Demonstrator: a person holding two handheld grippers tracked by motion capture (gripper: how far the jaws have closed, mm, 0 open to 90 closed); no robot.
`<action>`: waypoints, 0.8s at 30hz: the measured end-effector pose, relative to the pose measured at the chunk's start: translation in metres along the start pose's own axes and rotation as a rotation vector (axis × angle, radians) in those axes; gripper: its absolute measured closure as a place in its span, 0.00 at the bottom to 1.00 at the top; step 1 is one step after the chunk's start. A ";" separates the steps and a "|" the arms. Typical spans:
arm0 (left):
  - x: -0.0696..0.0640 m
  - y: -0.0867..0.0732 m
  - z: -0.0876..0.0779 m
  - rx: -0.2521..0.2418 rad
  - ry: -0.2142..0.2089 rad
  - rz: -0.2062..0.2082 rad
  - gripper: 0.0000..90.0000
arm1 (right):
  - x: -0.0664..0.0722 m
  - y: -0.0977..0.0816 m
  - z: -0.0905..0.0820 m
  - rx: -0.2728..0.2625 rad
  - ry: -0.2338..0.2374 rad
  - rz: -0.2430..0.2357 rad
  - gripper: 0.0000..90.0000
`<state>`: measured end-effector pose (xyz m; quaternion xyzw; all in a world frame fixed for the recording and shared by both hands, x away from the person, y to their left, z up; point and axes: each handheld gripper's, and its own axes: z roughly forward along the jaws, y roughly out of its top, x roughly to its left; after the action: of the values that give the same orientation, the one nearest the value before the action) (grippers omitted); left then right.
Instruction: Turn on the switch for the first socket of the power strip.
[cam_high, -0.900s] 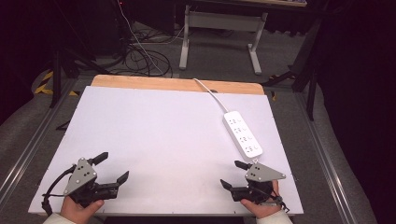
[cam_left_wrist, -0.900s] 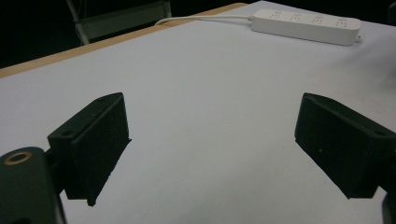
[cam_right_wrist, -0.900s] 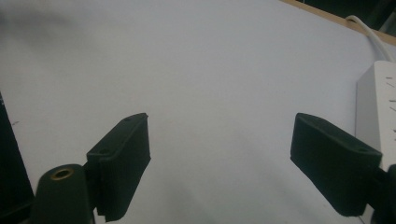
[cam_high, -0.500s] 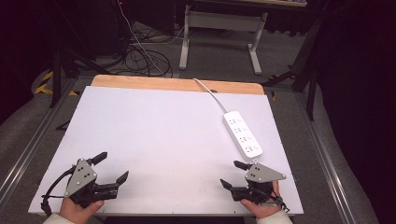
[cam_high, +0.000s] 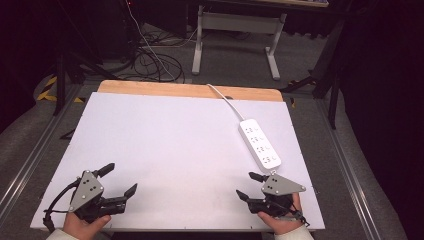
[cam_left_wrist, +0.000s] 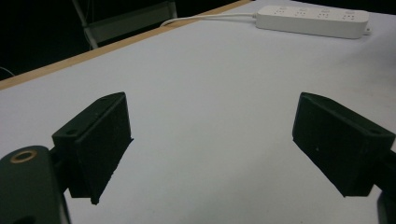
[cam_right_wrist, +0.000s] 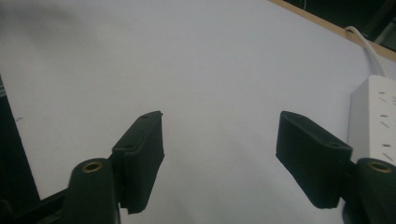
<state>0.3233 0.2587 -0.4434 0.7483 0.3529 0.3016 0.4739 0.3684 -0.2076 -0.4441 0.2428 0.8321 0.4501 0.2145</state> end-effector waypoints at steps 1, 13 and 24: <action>0.000 0.000 0.000 0.000 0.002 0.001 0.14 | 0.000 0.002 -0.001 0.005 -0.015 -0.006 0.40; -0.001 0.000 -0.001 -0.005 0.008 0.001 0.14 | -0.004 0.021 -0.006 0.011 0.043 -0.010 0.49; -0.001 0.001 -0.001 -0.005 0.014 0.005 0.14 | -0.010 0.033 -0.007 0.021 0.059 -0.023 0.60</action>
<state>0.3218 0.2586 -0.4425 0.7460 0.3537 0.3085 0.4725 0.3790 -0.2021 -0.4109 0.2221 0.8456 0.4456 0.1925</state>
